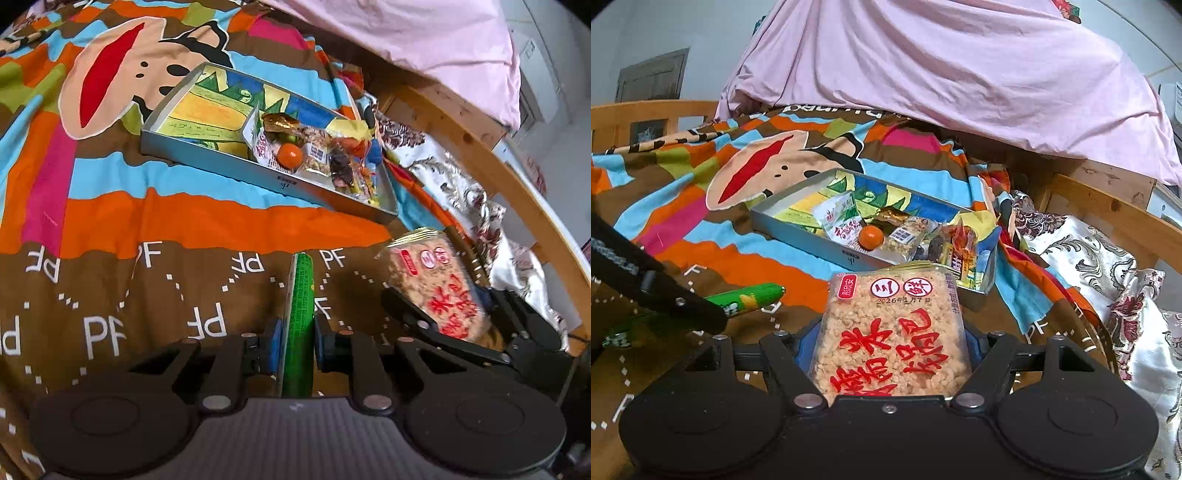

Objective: Organize snacks
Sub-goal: 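Lift and carry the sausage stick and rice cake pack over the tray with both tools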

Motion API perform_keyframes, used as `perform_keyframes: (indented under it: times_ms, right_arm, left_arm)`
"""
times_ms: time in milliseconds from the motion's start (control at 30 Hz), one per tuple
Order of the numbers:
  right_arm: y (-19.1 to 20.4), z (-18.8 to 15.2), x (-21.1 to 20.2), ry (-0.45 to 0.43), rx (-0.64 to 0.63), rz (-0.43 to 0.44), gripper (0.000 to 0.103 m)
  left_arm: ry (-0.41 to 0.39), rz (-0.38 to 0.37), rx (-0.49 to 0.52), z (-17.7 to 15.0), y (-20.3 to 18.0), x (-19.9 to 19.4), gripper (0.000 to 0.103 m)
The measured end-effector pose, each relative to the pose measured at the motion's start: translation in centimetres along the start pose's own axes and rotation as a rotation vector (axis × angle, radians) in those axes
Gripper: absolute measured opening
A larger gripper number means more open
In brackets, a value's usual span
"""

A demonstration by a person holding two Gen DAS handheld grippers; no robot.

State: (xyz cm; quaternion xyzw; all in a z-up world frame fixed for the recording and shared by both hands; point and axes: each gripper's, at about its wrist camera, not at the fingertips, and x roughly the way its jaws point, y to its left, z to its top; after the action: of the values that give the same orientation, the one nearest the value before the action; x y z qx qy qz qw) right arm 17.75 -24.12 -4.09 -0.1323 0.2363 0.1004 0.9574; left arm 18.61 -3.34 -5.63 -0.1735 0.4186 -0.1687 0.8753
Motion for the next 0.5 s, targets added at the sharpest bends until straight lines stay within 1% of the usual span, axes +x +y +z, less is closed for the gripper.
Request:
perform_keyframes:
  times_ms: [167, 267, 333, 400, 500]
  right_arm:
    - [-0.1, 0.3, 0.1, -0.026, 0.027, 0.013, 0.074]
    - [-0.2, 0.6, 0.2, -0.047, 0.026, 0.014, 0.074]
    - [-0.2, 0.8, 0.2, -0.062, 0.029, 0.02, 0.074]
    - [-0.2, 1.0, 0.3, -0.078, 0.022, 0.023, 0.074]
    - [-0.1, 1.5, 0.8, -0.103, 0.01, 0.036, 0.074]
  left_arm:
    - [-0.033, 0.006, -0.016, 0.2, 0.4, -0.7, 0.019]
    - [-0.064, -0.007, -0.05, 0.9, 0.8, -0.8, 0.019]
    - [-0.103, -0.01, -0.057, 1.5, 0.9, -0.9, 0.019]
    - [-0.154, 0.014, -0.035, 2.2, 0.7, -1.2, 0.019]
    - [-0.232, 0.018, -0.013, 3.9, 0.8, -1.6, 0.019]
